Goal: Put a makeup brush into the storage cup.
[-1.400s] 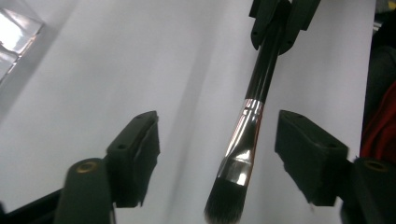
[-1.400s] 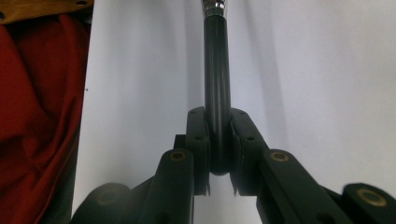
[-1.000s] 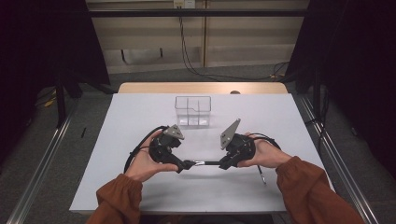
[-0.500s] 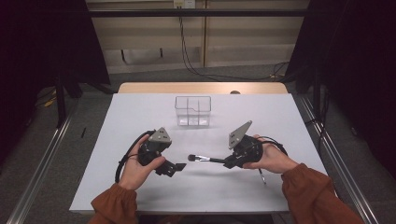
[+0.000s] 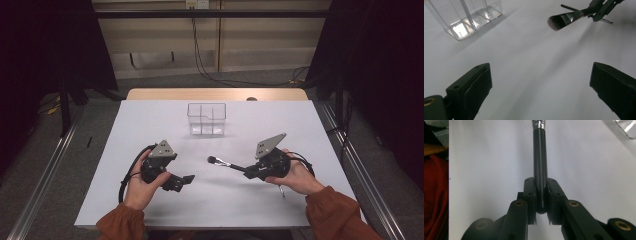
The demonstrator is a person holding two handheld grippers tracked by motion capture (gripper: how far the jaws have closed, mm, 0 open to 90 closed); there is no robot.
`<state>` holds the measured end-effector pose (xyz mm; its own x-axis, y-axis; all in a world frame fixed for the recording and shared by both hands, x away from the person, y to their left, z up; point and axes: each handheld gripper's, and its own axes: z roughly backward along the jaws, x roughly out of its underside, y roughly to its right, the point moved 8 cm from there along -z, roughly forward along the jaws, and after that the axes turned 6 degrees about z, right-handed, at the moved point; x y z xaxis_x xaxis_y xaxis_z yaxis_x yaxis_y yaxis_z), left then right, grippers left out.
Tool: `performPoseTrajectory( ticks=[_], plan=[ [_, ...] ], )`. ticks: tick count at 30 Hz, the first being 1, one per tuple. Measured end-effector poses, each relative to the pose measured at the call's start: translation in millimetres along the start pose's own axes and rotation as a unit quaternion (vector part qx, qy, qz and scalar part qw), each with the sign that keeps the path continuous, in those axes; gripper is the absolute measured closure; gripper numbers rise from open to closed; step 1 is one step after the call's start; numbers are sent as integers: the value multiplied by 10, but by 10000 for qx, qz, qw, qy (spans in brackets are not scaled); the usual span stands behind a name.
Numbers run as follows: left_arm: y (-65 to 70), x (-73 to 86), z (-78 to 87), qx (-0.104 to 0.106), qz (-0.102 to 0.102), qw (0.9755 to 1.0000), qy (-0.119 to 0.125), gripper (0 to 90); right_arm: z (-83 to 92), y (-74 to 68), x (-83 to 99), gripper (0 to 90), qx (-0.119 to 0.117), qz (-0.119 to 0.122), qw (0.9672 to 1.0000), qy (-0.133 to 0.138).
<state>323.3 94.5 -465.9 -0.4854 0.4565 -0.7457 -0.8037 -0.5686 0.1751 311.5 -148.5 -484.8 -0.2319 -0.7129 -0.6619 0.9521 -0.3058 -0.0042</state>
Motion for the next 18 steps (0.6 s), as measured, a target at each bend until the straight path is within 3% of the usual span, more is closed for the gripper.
performPoseTrajectory(
  ticks=[3,7,8,18],
  plan=[
    [5,5,-21,30,35,10000,3,41,-25,7,-10,809,49,-173,9996,235],
    [-7,10,-20,-85,25,10000,27,41,-65,16,-1,808,144,-292,9985,436],
    [-7,13,-19,-56,34,10000,30,41,-77,7,3,808,67,-360,9983,444],
    [-74,46,-33,-119,217,9997,59,41,-132,11,-5,808,119,-463,9953,838]
  ],
)
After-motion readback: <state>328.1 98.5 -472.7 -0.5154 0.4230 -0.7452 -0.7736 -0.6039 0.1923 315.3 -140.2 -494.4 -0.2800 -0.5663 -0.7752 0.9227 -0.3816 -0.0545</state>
